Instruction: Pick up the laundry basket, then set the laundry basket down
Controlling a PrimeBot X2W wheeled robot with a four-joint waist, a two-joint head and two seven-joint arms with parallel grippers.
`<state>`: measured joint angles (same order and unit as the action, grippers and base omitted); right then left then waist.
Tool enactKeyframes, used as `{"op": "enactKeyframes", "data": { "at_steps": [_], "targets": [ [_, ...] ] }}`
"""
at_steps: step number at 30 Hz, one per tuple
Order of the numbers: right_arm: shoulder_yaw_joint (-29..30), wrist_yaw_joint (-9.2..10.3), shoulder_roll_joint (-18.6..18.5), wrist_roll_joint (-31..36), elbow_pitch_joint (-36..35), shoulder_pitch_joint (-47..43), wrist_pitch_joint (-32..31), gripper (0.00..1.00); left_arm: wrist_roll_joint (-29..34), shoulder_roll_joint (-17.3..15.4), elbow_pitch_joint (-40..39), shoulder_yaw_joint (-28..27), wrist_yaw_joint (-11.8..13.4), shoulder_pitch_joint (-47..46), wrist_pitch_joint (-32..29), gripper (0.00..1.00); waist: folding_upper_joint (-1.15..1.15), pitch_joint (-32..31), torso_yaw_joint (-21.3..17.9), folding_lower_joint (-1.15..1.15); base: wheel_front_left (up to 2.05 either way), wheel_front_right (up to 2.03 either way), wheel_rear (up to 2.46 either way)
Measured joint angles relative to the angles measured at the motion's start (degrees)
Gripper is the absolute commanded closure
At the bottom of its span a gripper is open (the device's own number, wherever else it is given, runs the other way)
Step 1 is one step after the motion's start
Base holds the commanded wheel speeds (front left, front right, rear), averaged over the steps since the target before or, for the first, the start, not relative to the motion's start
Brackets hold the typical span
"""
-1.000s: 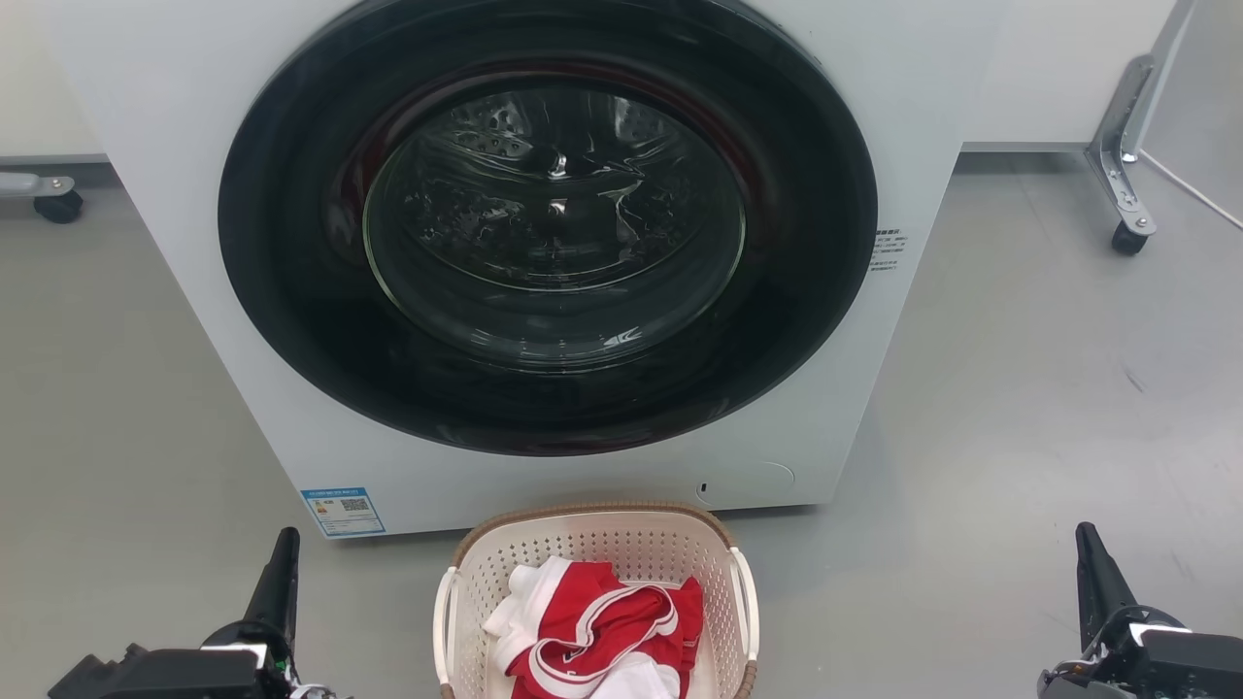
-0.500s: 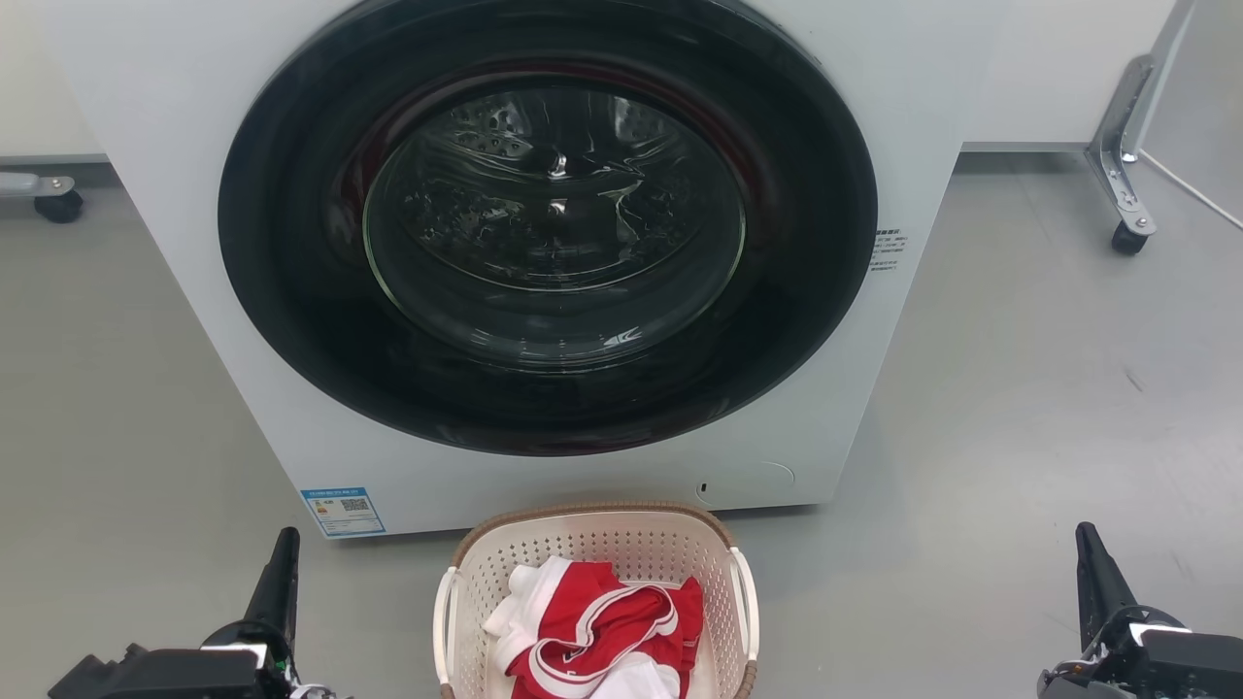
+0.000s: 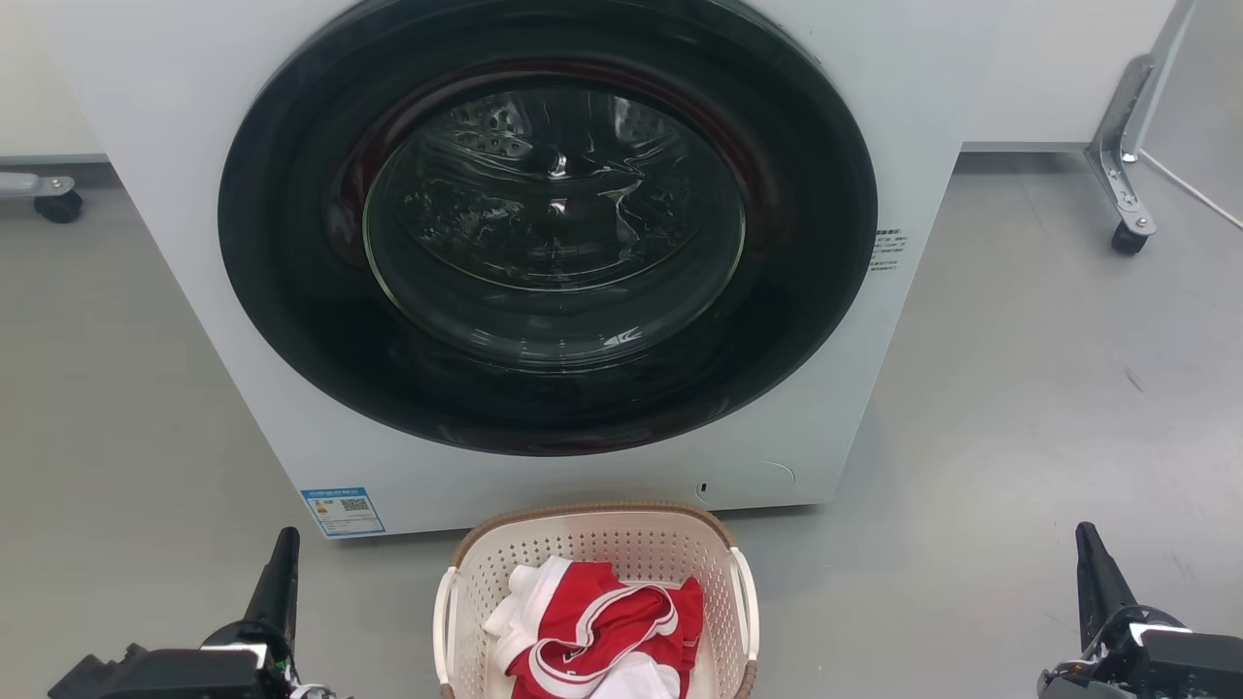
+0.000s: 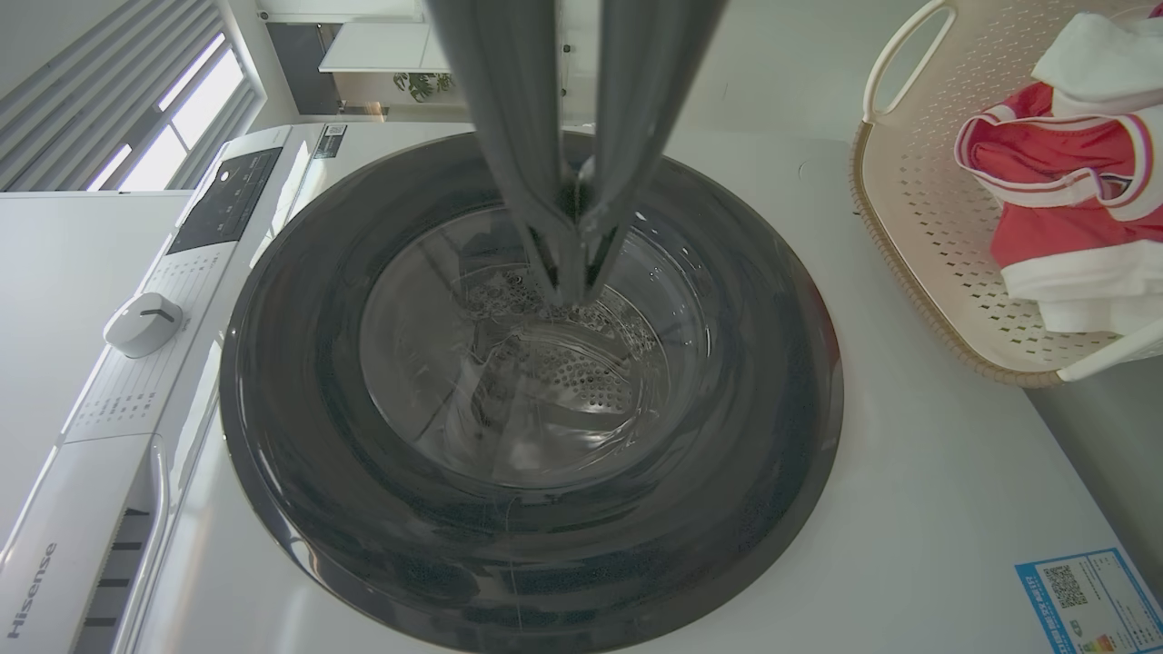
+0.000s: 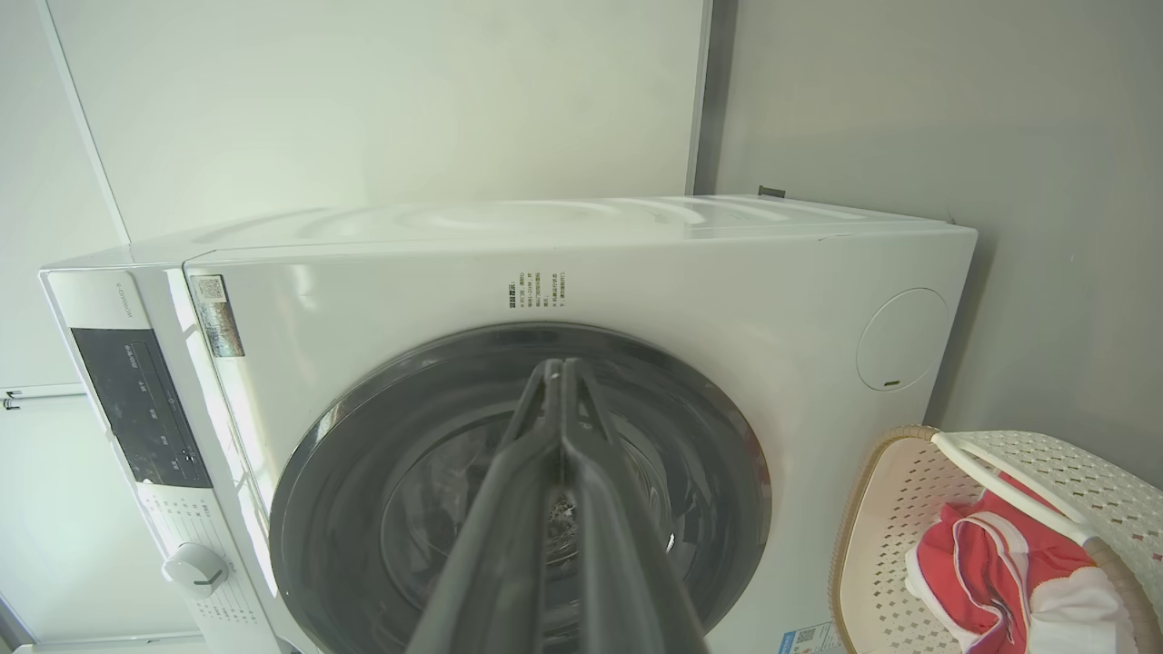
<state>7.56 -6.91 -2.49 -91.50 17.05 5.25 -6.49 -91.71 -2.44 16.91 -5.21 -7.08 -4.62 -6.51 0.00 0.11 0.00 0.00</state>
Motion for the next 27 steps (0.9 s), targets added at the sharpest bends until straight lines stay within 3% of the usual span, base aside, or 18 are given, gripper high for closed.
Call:
{"op": "enactKeyframes", "data": {
  "at_steps": [27],
  "targets": [
    [0.0, 0.0, 0.0, 0.0, -0.01, 0.0, 0.0, 1.0, 0.0, 0.0, -0.01, 0.0, 0.0, 0.0, 0.0, 1.0, 0.0, 0.0, 0.0, 0.0, 0.0, 0.0, 0.0]
  ]
}}
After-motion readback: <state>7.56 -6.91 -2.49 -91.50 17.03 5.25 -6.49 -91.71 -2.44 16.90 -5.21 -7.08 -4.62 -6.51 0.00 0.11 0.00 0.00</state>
